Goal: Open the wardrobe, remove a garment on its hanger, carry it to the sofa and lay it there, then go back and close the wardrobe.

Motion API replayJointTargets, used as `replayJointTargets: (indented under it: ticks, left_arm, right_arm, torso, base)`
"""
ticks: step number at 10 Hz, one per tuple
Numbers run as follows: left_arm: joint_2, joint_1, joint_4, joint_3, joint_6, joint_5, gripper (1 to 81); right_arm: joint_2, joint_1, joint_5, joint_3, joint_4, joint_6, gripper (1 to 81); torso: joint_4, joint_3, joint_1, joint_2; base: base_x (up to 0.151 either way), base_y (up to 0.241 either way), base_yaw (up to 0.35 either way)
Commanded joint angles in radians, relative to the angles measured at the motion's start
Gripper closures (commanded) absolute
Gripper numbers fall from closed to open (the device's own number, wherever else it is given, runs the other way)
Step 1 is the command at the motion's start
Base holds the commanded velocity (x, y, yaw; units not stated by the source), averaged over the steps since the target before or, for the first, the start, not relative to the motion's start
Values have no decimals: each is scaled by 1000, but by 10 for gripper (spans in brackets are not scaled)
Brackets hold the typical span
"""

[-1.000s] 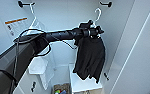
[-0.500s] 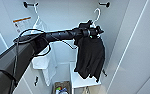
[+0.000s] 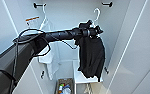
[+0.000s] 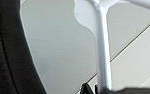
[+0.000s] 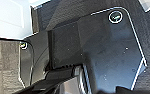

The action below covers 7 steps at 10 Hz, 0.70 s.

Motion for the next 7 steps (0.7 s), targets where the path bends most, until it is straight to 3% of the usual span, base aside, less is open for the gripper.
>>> replayJointTargets:
  ticks: [1, 3, 4, 6, 7]
  left_arm:
    - [7, -201, 32, 2, 21, -26, 811]
    - [8, -201, 32, 2, 21, -26, 811]
    - [11, -201, 32, 2, 21, -26, 811]
    - [22, -186, 34, 2, 21, -26, 811]
    - [34, -171, 36, 1, 21, -26, 811]
  right_arm:
    - [4, 36, -61, 5, 3, 0, 10]
    - [4, 36, -63, 5, 3, 0, 10]
    - [4, 38, -63, 5, 3, 0, 10]
    - [6, 36, -61, 5, 3, 0, 10]
    - [6, 36, -61, 5, 3, 0, 10]
  torso:
    - [0, 0, 0, 0]
    - [0, 83, 0, 0]
    - [0, 102, 0, 0]
    - [0, 61, 1, 0]
    - [0, 76, -1, 0]
  base:
    - [-109, 0, 0]
    - [-109, 0, 0]
    - [-109, 0, 0]
    - [-110, 0, 0]
    - [-110, 0, 0]
